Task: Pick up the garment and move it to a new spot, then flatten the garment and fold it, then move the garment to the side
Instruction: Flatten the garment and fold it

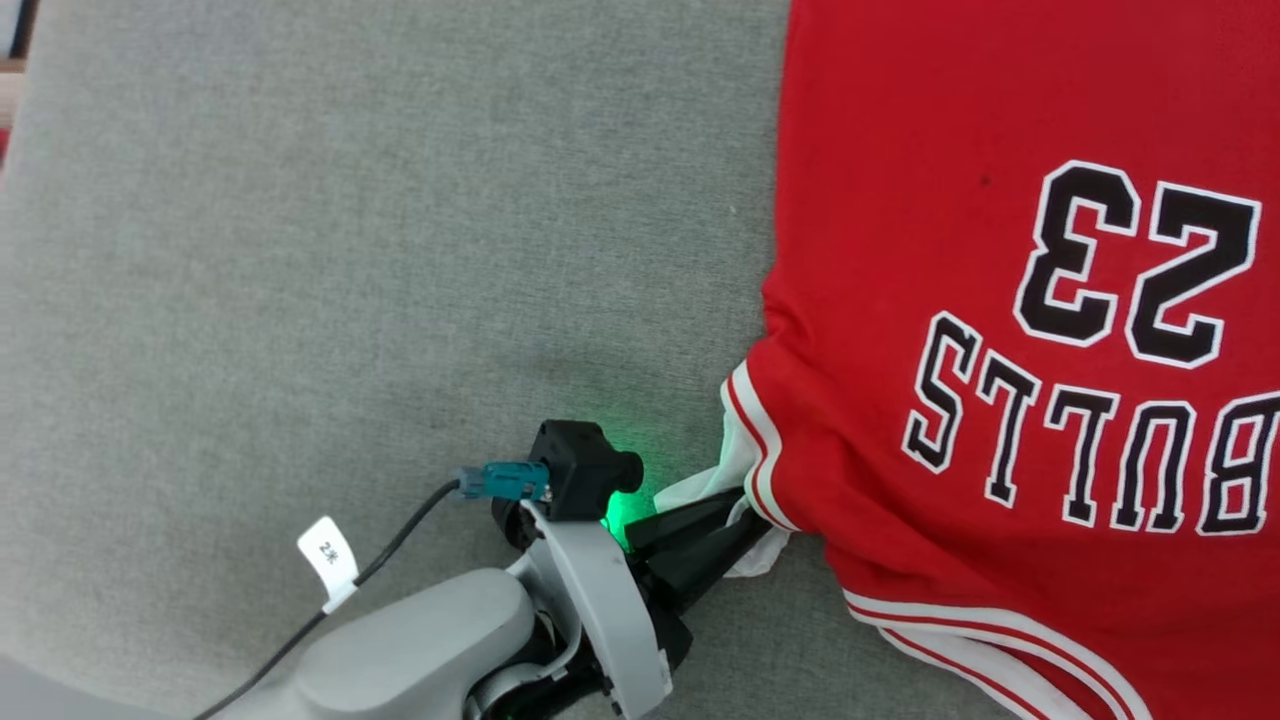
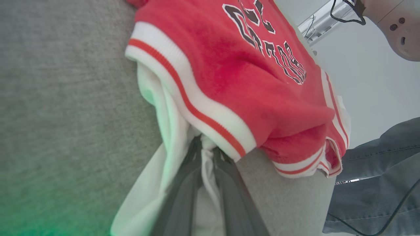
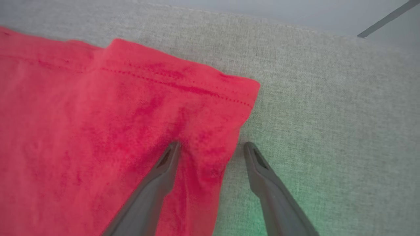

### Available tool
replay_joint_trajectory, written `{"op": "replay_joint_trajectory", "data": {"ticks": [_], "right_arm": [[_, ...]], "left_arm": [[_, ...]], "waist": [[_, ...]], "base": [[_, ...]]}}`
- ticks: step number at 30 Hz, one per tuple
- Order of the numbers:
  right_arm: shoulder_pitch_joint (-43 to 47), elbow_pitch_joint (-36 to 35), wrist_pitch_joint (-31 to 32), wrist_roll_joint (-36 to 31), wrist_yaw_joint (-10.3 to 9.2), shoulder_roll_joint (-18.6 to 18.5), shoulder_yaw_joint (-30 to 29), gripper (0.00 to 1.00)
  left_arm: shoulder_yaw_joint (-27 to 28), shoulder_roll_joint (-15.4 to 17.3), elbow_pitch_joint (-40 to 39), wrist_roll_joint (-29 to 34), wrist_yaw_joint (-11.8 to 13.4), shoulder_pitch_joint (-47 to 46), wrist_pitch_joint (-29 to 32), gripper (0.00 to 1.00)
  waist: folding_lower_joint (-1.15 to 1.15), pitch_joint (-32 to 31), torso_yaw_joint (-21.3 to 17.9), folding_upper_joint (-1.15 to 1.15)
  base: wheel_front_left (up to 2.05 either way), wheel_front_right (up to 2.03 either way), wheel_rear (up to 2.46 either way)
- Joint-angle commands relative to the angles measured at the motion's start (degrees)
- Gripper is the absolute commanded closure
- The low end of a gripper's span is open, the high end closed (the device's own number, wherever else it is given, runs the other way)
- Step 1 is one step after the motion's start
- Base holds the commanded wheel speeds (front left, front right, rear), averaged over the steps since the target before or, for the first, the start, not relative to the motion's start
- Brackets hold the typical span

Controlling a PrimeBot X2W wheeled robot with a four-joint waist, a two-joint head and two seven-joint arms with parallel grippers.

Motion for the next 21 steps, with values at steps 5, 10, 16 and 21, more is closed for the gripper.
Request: {"op": "replay_joint_trajectory", "data": {"ticks": [5, 10, 16, 21], "right_arm": [[2.14, 4.0, 0.76, 0.58, 0.0, 2.47, 2.84, 1.0], [3.73, 2.47, -1.45, 3.2, -0.01, 0.79, 4.31, 1.0], [12.11, -7.76, -3.45, 10.97, -0.01, -3.6, 7.52, 1.0], [25.33, -21.94, -2.36, 19.0, -0.01, -11.8, 9.48, 1.0]], "left_arm": [[-1.93, 1.71, 7.37, -2.16, 1.09, 5.0, 0.97, 1.0], [-0.7, 2.89, 8.42, -2.02, 1.41, 5.65, -0.95, 1.0], [1.28, 5.02, 7.14, -3.43, 2.08, 9.58, -3.12, 1.0], [3.82, 6.26, 4.63, -3.75, 3.0, 12.72, -4.32, 1.0]], "waist": [[0.0, -1.07, -0.63, 0.0], [0.0, -5.08, -2.55, 0.0], [0.0, -11.31, -5.98, 0.0], [0.0, -14.76, -9.05, 0.0]], "base": [[0.0, 0.0, 0.0], [0.0, 0.0, 0.0], [0.0, 0.0, 0.0], [0.0, 0.0, 0.0]]}}
